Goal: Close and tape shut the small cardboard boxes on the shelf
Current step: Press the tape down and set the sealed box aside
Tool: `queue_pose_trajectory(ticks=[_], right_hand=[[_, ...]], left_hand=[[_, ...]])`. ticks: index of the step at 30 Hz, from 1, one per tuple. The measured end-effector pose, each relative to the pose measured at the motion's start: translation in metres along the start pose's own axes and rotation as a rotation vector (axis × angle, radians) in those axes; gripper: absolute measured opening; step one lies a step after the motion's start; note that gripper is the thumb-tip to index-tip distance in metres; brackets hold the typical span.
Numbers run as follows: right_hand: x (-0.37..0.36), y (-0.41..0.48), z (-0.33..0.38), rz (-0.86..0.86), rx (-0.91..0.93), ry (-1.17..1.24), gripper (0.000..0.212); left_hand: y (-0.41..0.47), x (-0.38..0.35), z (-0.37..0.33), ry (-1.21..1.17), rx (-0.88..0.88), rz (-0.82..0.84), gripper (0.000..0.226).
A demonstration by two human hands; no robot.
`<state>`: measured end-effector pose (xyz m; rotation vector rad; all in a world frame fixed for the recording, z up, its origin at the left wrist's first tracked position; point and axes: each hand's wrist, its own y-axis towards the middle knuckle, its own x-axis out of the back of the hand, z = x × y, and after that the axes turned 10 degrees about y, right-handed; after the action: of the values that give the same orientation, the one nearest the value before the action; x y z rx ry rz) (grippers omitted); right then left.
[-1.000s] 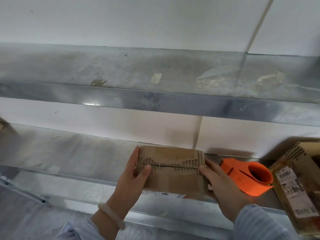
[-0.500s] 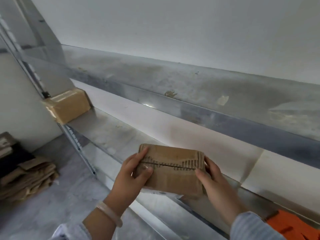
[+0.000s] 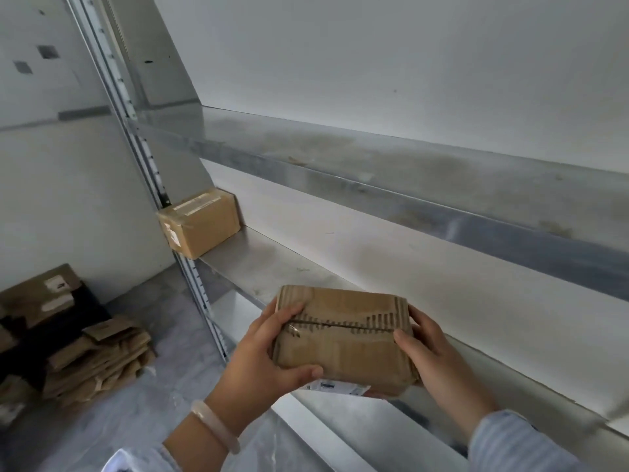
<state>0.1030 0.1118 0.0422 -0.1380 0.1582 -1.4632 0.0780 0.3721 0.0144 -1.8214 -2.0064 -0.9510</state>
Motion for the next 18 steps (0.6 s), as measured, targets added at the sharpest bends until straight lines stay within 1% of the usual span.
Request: queue_pose_trajectory(ticks=[2, 3, 4, 6, 7, 10, 13, 18], right_hand=[[-0.028, 0.01, 0.006, 0.008, 0.026, -0.011, 0.056], [-0.042, 0.015, 0.009, 0.002, 0.033, -0.018, 0.062], [-0.056, 0.019, 0.011, 0.0, 0.047, -0.03, 0.061], [-0.081, 0.029, 0.017, 0.013, 0.072, -0.076, 0.05], [-0.093, 0.033, 0.02, 0.02, 0.071, -0.102, 0.049], [-0.116, 0.048, 0.026, -0.024, 0.073, -0.135, 0.053], [-0.128, 0.064, 0.031, -0.054, 0.118, -0.191, 0.054], [-0.151, 0.111, 0.027, -0.034, 0.154, -0.271, 0.05]], left_hand=[[0.007, 0.022, 0.021, 0.006, 0.003, -0.042, 0.09], [0.011, 0.032, 0.031, 0.003, 0.015, -0.061, 0.088], [0.014, 0.042, 0.04, -0.005, 0.026, -0.072, 0.088], [0.022, 0.059, 0.056, -0.013, 0.035, -0.082, 0.088], [0.025, 0.066, 0.063, -0.017, 0.037, -0.091, 0.089], [0.036, 0.084, 0.082, -0.034, 0.051, -0.109, 0.085], [0.052, 0.101, 0.102, -0.012, 0.082, -0.127, 0.081], [0.096, 0.12, 0.136, 0.061, 0.126, -0.169, 0.082]])
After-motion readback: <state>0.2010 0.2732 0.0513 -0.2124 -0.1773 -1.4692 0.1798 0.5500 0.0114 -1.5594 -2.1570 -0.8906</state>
